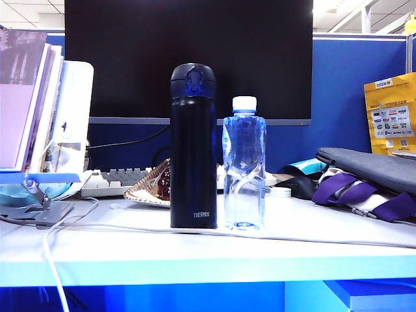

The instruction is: Pick up the mineral water bottle and place it vertically to the right of the black thermos cup.

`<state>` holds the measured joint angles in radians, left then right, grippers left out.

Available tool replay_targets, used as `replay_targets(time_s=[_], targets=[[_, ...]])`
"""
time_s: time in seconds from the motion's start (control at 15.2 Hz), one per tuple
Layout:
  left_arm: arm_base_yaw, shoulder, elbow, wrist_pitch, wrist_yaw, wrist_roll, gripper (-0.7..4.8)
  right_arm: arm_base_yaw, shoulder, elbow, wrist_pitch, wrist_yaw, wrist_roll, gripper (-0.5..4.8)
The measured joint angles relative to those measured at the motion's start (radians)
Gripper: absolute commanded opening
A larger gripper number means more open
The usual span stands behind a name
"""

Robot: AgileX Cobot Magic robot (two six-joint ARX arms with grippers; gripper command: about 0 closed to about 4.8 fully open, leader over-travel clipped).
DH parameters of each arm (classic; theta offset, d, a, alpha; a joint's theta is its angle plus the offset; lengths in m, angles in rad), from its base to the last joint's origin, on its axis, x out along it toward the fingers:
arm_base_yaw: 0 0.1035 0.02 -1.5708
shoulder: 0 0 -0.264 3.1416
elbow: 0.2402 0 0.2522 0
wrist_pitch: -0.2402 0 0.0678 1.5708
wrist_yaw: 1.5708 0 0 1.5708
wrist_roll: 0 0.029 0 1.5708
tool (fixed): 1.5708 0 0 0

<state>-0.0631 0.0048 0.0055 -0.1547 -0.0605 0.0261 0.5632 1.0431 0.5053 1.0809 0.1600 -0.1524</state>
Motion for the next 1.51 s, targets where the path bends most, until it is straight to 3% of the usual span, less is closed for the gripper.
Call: replay_targets(time_s=[0.26,0.46,0.66,0.85,1.05,1.25,1.38,1.51], targets=[[0.0,0.0,0.0,0.0,0.0,0.0,-0.05,0.0,-0.365,0.146,-0.573,0.035,-0.039,0.39],[0.0,0.0,0.0,0.0,0.0,0.0,-0.05,0.0,-0.533,0.251,-0.909,0.082,-0.108,0.37],[0.0,0.0,0.0,0.0,0.0,0.0,-0.05,0.0,-0.643,0.288,-1.13,0.155,-0.165,0.34],[0.0,0.0,0.0,0.0,0.0,0.0,-0.05,0.0,-0.687,0.285,-1.341,0.158,-0.167,0.3],[0.0,0.0,0.0,0.0,0.0,0.0,-0.05,0.0,-0.686,0.21,-1.408,0.154,-0.129,0.2],[0.0,0.0,0.0,0.0,0.0,0.0,-0.05,-0.023,-0.686,0.069,-1.296,0.137,-0.129,0.18],[0.0,0.0,0.0,0.0,0.0,0.0,-0.05,-0.13,-0.686,-0.041,-1.163,0.047,-0.128,0.18],[0.0,0.0,0.0,0.0,0.0,0.0,-0.05,-0.257,-0.685,-0.1,-1.139,-0.021,-0.084,0.18]])
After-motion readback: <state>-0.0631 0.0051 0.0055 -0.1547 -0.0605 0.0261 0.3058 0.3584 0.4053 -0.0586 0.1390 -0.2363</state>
